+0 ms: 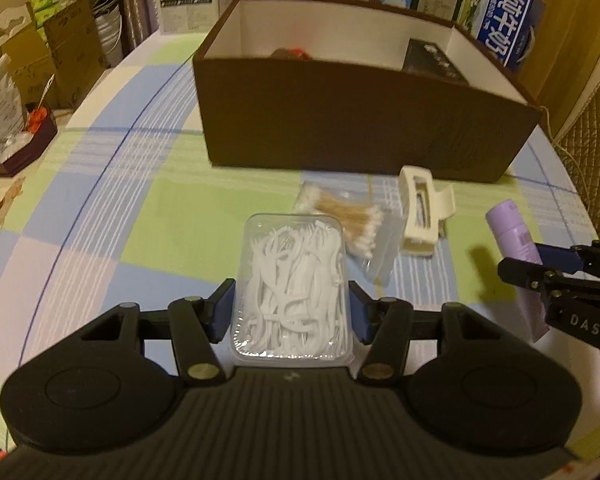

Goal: Organize objects
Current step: 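Lift the floss box and purple tube and carry both toward the brown box, then lower the floss box and purple tube into the brown box and open both tools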

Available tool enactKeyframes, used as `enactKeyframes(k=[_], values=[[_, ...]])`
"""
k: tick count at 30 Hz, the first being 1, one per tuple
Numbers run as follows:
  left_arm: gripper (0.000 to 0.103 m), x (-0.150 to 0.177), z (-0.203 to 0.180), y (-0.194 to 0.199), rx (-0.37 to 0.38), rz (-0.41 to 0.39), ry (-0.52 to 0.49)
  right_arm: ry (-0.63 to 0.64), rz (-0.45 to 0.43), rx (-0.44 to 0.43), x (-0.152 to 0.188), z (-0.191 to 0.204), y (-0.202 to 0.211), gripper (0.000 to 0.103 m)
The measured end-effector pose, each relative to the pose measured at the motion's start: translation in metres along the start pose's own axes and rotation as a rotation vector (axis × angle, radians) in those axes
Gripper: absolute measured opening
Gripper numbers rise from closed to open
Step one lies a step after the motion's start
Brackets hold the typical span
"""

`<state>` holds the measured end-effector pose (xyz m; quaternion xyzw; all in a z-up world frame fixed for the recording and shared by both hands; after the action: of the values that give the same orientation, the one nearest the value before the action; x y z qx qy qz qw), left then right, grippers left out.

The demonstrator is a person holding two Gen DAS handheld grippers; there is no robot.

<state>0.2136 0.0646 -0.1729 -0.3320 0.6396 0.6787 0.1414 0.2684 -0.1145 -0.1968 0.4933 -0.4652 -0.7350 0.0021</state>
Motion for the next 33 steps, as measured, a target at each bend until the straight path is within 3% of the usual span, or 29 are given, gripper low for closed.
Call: enactKeyframes(k=[9, 18, 25, 33], values=[[0.053, -0.048, -0.008, 0.01, 0.03, -0.06, -0.036, -0.011, -0.047, -0.044, -0.036, 0.007, 0.002, 0.031], [0.053, -0.109, -0.01, 0.011, 0.054, -0.127, -0.058, -0.042, -0.128, -0.103, -0.095, 0.018, 0.004, 0.031], [0.053, -0.158, -0.012, -0.002, 0.053, -0.176, -0.088, -0.049, -0.19, -0.118, -0.149, 0.021, -0.011, 0.031], [0.053, -0.199, -0.002, -0.033, 0.052, -0.164, -0.073, -0.064, -0.198, -0.105, -0.189, 0.02, -0.041, 0.031]])
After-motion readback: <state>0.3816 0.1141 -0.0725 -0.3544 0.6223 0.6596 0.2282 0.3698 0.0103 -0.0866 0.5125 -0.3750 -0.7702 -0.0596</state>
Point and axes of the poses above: each gripper's, at about its wrist camera, not at the fingertips, and y roughly against the way its jaws point, z to its left, x to its underside, the point moved 7 cm from there along -y, roughly the way its jaws point, and after that the axes turned 4 degrees about -z, right-handed, at the moved point
